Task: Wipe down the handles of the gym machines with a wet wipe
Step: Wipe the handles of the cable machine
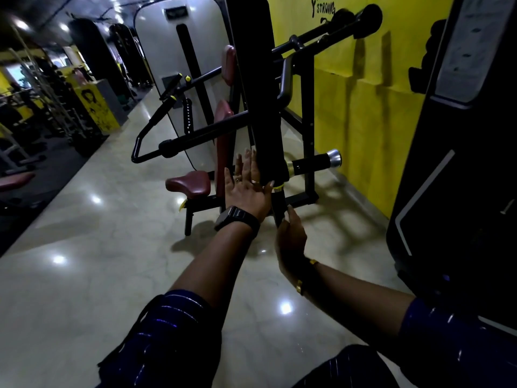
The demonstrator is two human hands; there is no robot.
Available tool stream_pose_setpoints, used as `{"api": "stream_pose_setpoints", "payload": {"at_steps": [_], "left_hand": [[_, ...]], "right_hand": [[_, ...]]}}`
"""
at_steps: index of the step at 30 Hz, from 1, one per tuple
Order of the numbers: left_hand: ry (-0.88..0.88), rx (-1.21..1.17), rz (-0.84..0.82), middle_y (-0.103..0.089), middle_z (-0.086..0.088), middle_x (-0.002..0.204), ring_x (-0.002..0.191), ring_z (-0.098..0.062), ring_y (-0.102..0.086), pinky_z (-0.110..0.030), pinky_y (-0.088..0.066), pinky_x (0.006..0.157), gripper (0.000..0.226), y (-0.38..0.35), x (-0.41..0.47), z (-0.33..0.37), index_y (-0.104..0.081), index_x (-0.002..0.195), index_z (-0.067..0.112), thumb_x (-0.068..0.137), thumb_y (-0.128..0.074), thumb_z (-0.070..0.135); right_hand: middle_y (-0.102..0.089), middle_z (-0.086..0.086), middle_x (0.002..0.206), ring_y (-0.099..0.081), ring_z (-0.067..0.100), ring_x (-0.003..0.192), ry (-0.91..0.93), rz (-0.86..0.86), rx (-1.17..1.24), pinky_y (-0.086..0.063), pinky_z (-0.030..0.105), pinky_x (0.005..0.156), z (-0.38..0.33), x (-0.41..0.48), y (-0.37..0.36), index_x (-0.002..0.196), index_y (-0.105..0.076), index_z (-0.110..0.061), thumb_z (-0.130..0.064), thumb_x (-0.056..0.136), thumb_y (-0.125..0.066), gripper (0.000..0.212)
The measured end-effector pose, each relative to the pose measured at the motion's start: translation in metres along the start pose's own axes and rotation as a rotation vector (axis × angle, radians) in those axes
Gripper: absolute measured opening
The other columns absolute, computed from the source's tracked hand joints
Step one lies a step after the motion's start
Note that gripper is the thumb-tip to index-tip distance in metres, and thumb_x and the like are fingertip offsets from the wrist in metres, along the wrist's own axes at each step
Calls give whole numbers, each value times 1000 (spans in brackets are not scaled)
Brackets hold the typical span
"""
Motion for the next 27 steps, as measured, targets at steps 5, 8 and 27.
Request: {"api": "stream_pose_setpoints", "payload": {"at_steps": [5, 8, 27], "left_hand": [[-6, -5, -12, 26, -2, 160, 147, -20, 23, -43, 14, 119, 74, -2, 2, 0, 28, 145, 16, 101, -18, 53], [0, 3, -9, 25, -2, 160, 147, -20, 23, -44, 12, 120, 74, -1, 1, -1, 24, 149, 15, 101, -18, 54], [-25, -26, -29, 24, -1, 160, 148, -19, 20, -44, 7, 121, 74, 2, 0, 1, 20, 151, 15, 101, -20, 52]], "right_hand": [[-57, 18, 131, -52, 30, 122, -45, 84, 73, -29, 1, 79, -1, 12, 7, 133, -51, 2, -6, 102, -37, 35], [-60, 10, 113, -56, 24, 108, -117, 25, 144, -38, 7, 74, 1, 25, 8, 118, -59, -7, -12, 102, -38, 26], [-59, 18, 130, -51, 30, 127, 1297, -234, -478, -42, 41, 107, -93, -14, 15, 125, -61, 2, 9, 88, -58, 37]]}}
Point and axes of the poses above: each hand's wrist, its own x-axis towards the middle knuckle, its own y-axis out of the back of the hand, z = x × y, the point moved 10 cm from there along x, towards the middle knuckle
